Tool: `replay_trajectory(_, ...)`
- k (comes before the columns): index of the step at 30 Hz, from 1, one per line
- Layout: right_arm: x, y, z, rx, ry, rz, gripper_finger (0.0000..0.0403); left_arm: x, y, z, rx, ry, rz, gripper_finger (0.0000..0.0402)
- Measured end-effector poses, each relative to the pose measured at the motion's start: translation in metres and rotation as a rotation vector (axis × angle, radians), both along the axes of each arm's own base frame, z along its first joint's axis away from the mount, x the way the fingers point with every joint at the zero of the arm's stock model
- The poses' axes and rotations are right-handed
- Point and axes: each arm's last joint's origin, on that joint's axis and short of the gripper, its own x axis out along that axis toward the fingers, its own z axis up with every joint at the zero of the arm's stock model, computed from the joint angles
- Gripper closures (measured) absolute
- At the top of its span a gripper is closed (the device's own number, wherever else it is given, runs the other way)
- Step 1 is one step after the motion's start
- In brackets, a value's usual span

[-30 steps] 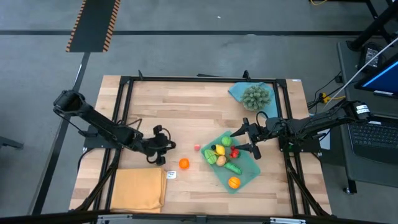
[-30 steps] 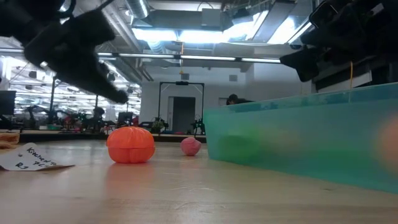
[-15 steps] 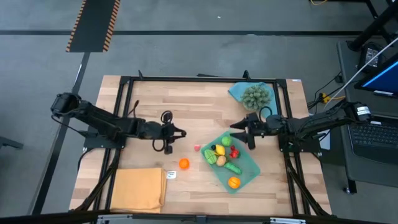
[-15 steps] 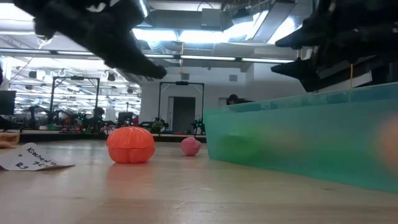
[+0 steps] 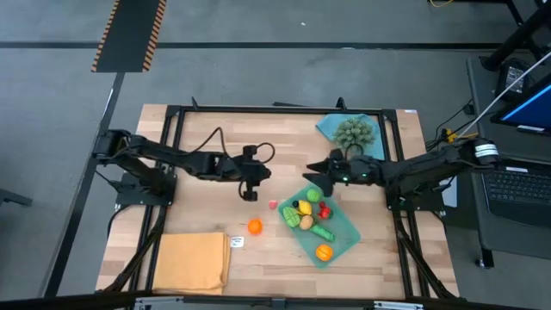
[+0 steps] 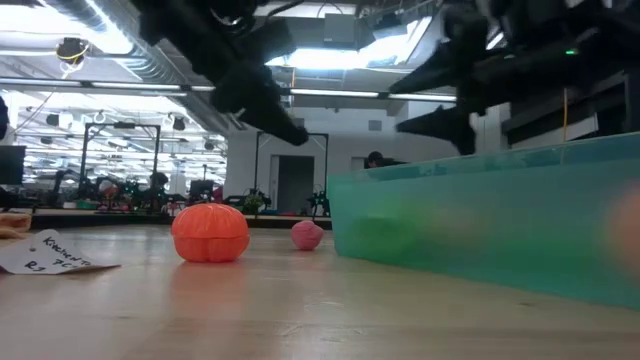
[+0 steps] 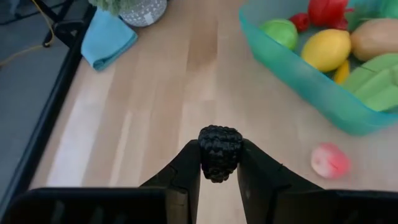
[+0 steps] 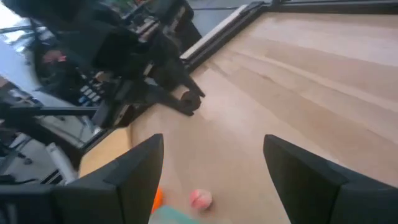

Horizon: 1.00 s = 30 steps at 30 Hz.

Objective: Pick and placing Produce into tupperware
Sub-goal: Put the blackberry into the green bin

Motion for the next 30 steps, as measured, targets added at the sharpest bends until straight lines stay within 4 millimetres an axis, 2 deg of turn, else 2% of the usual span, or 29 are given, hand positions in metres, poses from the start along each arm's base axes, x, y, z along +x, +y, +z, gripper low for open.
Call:
replay_trajectory(11,0.050,-0.021,0.001,-0.014,0.020,-0.042,0.0125,0.015,0.007,0.020,0.084,-0.031,-0.043,0.0328)
replay_trajectory(21,0.090,-0.023,-0.001,0.017,-0.013,-0.011,0.0127,0.014,0.009,0.020,0.130,-0.014,-0.039,0.0328)
replay_trajectory(30,0.112,-0.023,-0.002,0.002,-0.011,0.022,0.0162,0.013,0.019,0.019,0.132,0.006,-0.011,0.0328)
